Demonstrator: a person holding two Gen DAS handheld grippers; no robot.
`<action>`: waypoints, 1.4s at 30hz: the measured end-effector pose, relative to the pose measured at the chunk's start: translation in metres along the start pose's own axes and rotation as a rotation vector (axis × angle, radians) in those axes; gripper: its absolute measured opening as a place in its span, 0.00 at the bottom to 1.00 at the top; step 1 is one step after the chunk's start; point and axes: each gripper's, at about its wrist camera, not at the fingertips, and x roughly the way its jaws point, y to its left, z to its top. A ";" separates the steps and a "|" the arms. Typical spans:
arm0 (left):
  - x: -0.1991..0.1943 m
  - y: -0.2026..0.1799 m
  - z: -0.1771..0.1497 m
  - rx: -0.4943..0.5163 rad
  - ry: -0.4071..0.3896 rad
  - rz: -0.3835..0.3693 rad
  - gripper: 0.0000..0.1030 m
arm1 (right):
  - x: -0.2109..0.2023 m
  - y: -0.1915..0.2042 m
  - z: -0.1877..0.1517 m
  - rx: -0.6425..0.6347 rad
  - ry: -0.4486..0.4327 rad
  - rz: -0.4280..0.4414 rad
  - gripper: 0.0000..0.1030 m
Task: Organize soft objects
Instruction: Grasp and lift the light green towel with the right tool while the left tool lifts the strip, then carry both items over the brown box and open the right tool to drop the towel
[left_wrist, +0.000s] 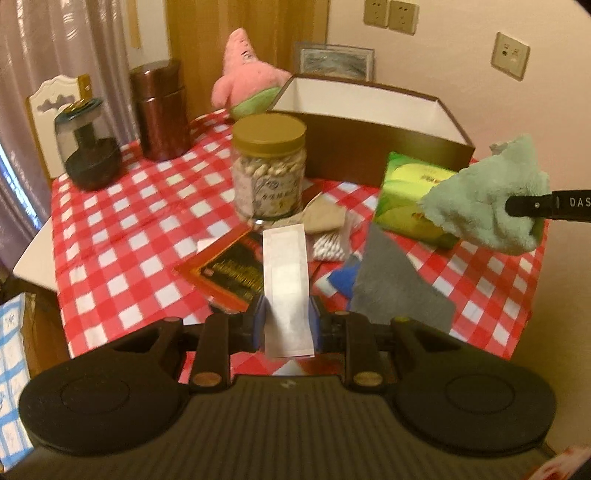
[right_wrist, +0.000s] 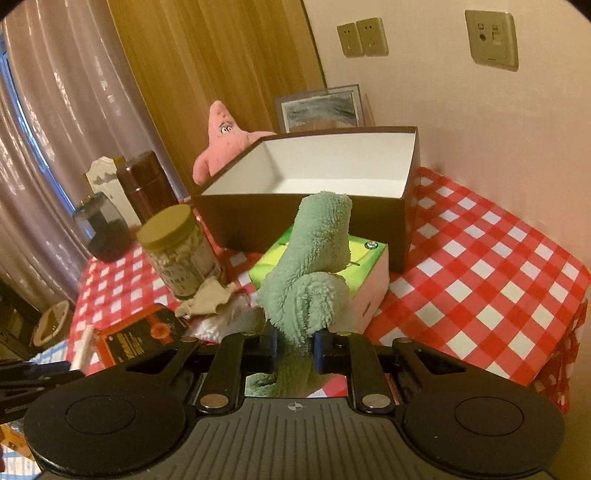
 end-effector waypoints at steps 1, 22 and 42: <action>0.001 -0.002 0.002 0.006 -0.004 -0.008 0.22 | -0.002 0.001 0.001 0.001 -0.001 0.001 0.17; 0.023 -0.043 0.049 0.095 -0.067 -0.105 0.22 | -0.039 -0.040 0.009 0.061 0.041 -0.082 0.17; 0.082 -0.114 0.115 -0.069 -0.087 0.081 0.22 | 0.003 -0.173 0.105 -0.146 0.069 -0.054 0.17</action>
